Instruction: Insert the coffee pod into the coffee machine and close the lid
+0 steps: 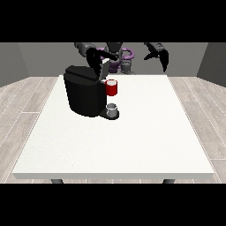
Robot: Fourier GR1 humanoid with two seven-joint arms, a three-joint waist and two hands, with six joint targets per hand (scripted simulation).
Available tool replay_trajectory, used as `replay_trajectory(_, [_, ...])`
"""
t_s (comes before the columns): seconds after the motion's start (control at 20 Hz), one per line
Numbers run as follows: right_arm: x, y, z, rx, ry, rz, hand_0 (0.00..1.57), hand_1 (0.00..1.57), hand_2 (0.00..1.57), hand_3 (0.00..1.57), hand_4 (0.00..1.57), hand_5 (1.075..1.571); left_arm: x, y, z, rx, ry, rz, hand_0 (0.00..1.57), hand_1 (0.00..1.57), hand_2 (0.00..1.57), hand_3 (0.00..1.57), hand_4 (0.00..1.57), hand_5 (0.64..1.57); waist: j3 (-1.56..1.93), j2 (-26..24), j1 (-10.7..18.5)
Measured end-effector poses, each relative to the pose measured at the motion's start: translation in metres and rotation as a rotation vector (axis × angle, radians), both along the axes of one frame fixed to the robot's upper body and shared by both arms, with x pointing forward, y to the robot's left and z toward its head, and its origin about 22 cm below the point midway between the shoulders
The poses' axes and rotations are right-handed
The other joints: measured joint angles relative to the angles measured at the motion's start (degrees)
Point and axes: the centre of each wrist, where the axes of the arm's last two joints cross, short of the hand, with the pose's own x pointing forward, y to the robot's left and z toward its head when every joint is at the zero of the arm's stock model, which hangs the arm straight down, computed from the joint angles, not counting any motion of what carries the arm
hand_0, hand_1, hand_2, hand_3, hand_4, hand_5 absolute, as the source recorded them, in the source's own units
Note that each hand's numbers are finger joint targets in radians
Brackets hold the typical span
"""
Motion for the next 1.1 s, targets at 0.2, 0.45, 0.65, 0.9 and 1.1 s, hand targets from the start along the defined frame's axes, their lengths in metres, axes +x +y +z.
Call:
replay_trajectory(0.2, [0.001,-0.004,0.02,-0.049,-0.002,-0.042,0.0,0.0,0.0,0.0,0.3,1.571,0.004,-0.008,0.003,-0.002,-0.024,-0.022,0.0,0.0,0.0,0.0,0.4,1.571,0.3,1.5,1.7])
replay_trajectory(0.45, [0.001,-0.014,0.046,-0.098,-0.015,-0.105,0.0,0.0,0.0,0.0,0.1,1.571,0.011,-0.013,0.014,0.001,-0.059,-0.064,0.0,0.0,0.0,0.0,0.42,1.571,0.69,3.5,4.3])
replay_trajectory(0.65, [-0.002,-0.02,0.069,-0.082,0.006,-0.174,0.0,0.0,0.0,0.0,0.09,1.571,0.018,-0.02,0.022,-0.001,-0.084,-0.106,0.0,0.0,0.0,0.0,0.37,1.571,1.1,5.2,6.8])
replay_trajectory(0.9, [-0.007,0.007,0.112,-0.107,-0.154,-0.091,0.0,0.0,0.0,0.0,0.0,1.571,0.024,-0.032,0.03,-0.002,-0.12,-0.153,0.0,0.0,0.0,0.0,0.38,1.571,0.21,7.5,11.6])
replay_trajectory(1.1, [-0.007,0.026,0.136,-0.145,-0.276,-0.021,0.0,0.0,0.0,0.0,0.0,1.571,0.028,-0.035,0.042,-0.008,-0.15,-0.18,0.0,0.0,0.0,0.0,0.0,1.571,-0.4,9.6,14.7])
